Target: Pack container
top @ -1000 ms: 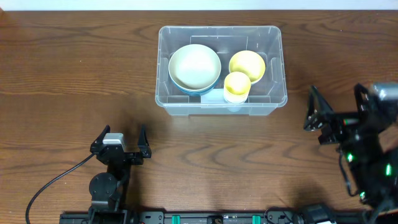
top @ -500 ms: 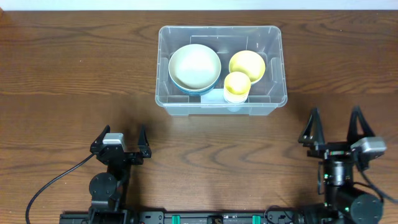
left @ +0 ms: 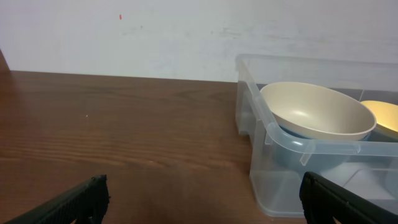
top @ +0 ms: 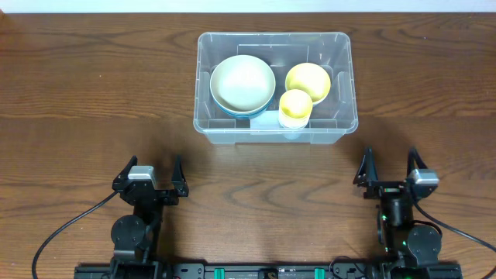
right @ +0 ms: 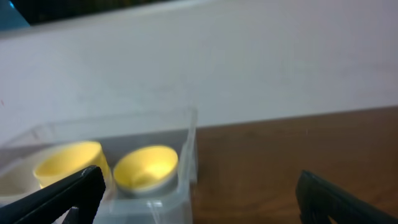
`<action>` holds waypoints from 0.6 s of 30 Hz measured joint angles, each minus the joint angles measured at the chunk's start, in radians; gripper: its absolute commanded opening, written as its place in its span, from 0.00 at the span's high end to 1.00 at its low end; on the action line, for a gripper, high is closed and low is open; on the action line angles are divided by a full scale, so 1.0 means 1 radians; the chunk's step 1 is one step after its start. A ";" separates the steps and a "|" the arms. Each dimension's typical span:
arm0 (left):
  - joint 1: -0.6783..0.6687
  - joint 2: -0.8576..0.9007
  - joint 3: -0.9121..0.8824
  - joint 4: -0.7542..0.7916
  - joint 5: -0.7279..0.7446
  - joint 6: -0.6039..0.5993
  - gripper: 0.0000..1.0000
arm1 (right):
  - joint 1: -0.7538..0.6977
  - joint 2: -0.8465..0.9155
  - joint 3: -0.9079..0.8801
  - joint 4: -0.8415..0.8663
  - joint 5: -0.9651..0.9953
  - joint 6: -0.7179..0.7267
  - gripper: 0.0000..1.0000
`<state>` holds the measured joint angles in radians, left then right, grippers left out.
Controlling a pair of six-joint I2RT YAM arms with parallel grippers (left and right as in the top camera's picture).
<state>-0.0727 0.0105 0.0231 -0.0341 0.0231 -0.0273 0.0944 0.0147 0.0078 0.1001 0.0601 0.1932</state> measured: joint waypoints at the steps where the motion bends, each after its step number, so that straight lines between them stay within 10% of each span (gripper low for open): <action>1: 0.000 0.000 0.000 0.000 0.000 0.000 0.02 | 0.000 0.000 0.000 -0.021 0.000 -0.004 0.01; 18: 0.000 0.000 0.000 0.000 0.000 0.000 0.02 | 0.000 -0.002 -0.001 -0.166 -0.007 -0.058 0.01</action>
<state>-0.0727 0.0105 0.0231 -0.0341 0.0231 -0.0273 0.0944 0.0124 0.0071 -0.0658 0.0528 0.1352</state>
